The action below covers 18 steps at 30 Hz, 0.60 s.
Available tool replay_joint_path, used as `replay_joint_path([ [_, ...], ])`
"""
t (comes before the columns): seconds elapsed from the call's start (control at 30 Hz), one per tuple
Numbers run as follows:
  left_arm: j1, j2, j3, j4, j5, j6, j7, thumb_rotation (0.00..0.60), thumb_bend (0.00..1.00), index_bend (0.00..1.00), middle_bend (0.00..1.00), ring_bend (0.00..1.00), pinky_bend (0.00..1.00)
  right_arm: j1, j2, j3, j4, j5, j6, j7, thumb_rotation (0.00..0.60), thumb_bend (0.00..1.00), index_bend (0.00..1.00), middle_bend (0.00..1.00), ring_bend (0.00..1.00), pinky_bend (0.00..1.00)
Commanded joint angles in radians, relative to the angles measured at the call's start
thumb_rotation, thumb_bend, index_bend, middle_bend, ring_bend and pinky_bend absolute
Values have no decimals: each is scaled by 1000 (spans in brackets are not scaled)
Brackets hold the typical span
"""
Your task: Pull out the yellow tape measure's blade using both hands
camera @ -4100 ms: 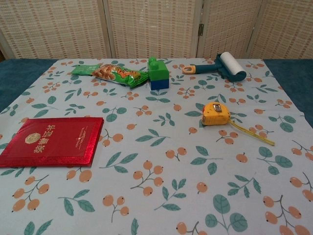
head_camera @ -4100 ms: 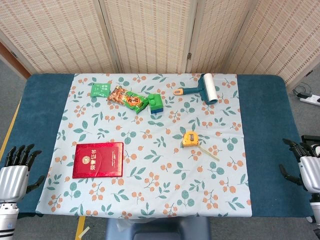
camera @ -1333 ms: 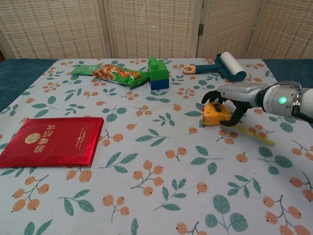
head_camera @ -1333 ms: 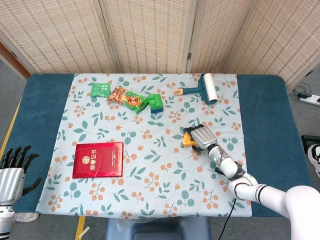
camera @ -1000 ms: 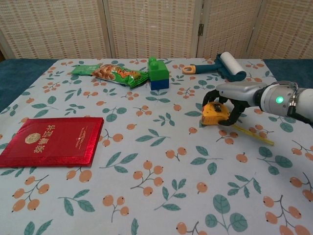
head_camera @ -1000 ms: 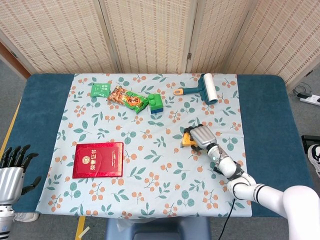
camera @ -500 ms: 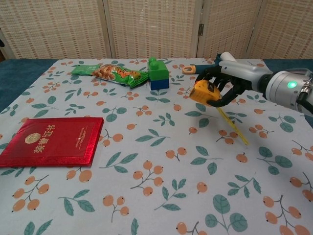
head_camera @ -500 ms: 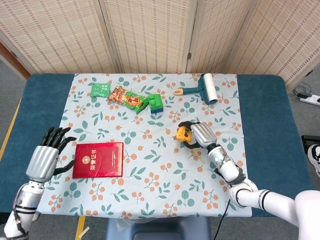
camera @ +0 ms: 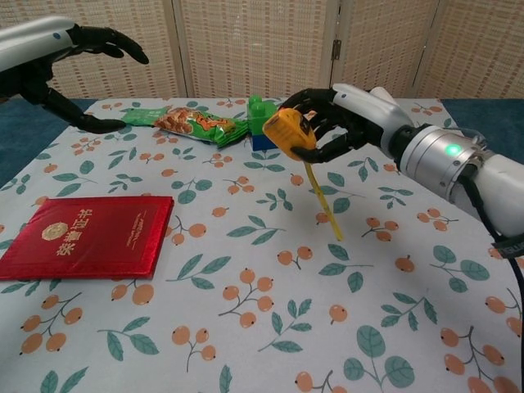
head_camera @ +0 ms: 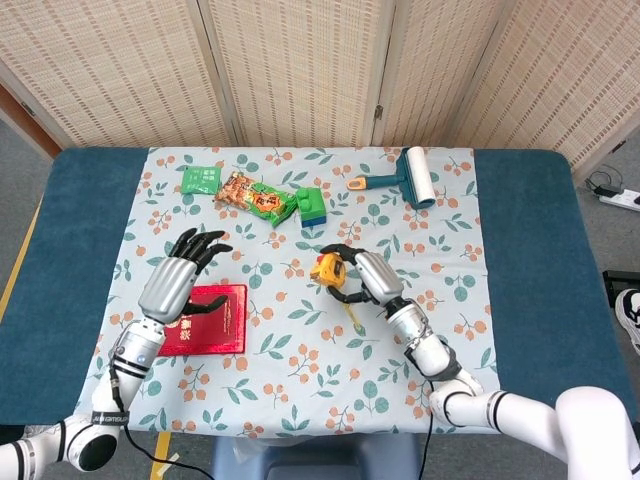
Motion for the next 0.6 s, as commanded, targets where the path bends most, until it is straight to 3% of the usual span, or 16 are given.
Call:
replay_joint_path([
  [0.03, -36, -34, -18, 3, -32, -17, 34, 600, 291, 160, 134, 113, 13, 15, -56, 9, 50, -30, 46, 57, 600, 480, 577, 512, 478, 304],
  [0.17, -68, -72, -30, 5, -60, -27, 27, 600, 291, 101, 78, 72, 10, 28, -121, 19, 123, -51, 95, 119, 600, 480, 578, 512, 478, 313],
  [0.6, -142, -164, -54, 41, -155, -35, 53, 600, 291, 60, 75, 57, 7, 70, -239, 19, 254, -71, 130, 196, 600, 479, 579, 513, 477, 321],
])
